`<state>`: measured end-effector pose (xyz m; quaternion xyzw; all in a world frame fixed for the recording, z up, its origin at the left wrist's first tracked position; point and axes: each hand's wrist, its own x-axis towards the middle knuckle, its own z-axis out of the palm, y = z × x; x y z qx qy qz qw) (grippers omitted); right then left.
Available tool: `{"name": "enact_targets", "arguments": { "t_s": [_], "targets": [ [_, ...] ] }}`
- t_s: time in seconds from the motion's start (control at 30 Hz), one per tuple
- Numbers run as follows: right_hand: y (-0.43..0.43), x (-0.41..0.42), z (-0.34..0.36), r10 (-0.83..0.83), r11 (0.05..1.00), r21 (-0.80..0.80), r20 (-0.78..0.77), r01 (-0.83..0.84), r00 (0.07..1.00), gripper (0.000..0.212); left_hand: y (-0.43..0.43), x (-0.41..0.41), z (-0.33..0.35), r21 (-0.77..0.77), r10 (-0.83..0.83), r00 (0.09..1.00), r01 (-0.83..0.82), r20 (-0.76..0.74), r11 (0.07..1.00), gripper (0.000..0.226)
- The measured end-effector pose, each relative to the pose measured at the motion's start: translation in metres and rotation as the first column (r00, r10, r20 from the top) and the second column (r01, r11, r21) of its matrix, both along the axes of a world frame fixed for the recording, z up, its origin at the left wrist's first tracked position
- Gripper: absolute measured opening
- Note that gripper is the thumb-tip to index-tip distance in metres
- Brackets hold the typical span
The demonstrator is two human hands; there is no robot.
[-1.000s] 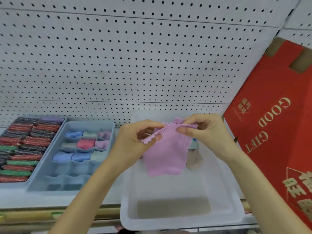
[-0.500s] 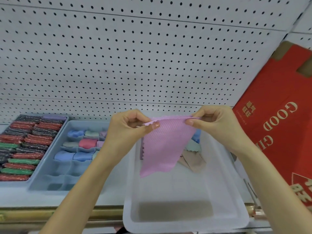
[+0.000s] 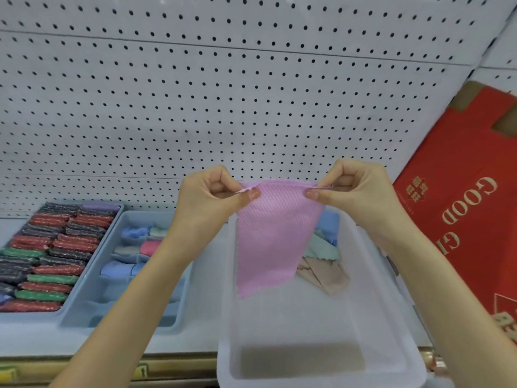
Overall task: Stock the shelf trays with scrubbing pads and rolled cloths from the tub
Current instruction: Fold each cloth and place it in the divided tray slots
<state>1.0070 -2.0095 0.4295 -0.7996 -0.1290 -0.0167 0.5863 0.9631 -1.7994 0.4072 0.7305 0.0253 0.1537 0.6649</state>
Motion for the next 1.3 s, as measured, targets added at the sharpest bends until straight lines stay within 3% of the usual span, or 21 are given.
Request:
{"name": "enact_targets", "arguments": {
  "t_s": [0.17, 0.43, 0.6, 0.73, 0.83, 1.0, 1.13, 1.3],
  "targets": [
    [0.005, 0.002, 0.004, 0.020, 0.999, -0.045, -0.014, -0.021, 1.000, 0.028, 0.009, 0.005, 0.009, 0.046, 0.003, 1.000, -0.002, -0.020, 0.999, 0.025],
    [0.014, -0.002, 0.005, 0.086, 0.979, -0.171, -0.162, -0.114, 0.983, 0.008, 0.022, 0.009, 0.015, 0.167, -0.119, 0.991, 0.127, -0.055, 0.978, 0.013],
    [0.014, -0.005, 0.002, 0.005, 0.991, -0.129, -0.186, -0.030, 0.983, 0.008, 0.027, 0.009, 0.008, 0.124, -0.193, 0.978, 0.202, -0.081, 0.971, 0.013],
    [0.023, -0.010, -0.003, -0.042, 0.968, -0.249, -0.114, 0.012, 0.993, 0.019, 0.024, 0.013, 0.001, 0.285, -0.146, 0.984, 0.169, -0.100, 0.943, 0.012],
    [0.030, -0.018, -0.002, -0.113, 0.969, -0.229, -0.105, 0.087, 0.988, 0.021, 0.015, 0.015, 0.001, 0.317, -0.110, 0.987, 0.143, -0.119, 0.938, 0.014],
    [0.043, -0.033, 0.005, -0.160, 0.985, 0.034, -0.154, 0.167, 0.975, 0.016, -0.004, 0.009, 0.009, 0.229, -0.040, 0.997, 0.052, -0.058, 0.972, 0.011],
    [0.051, -0.041, 0.009, -0.027, 0.949, 0.301, -0.205, 0.089, 0.978, 0.007, -0.012, 0.003, 0.017, 0.022, -0.099, 0.994, 0.100, -0.047, 0.995, 0.009],
    [0.052, -0.046, 0.009, -0.047, 0.948, 0.305, -0.148, 0.091, 0.988, 0.012, -0.013, -0.004, 0.024, -0.194, -0.195, 0.980, 0.183, -0.042, 0.964, 0.008]
  ]
}}
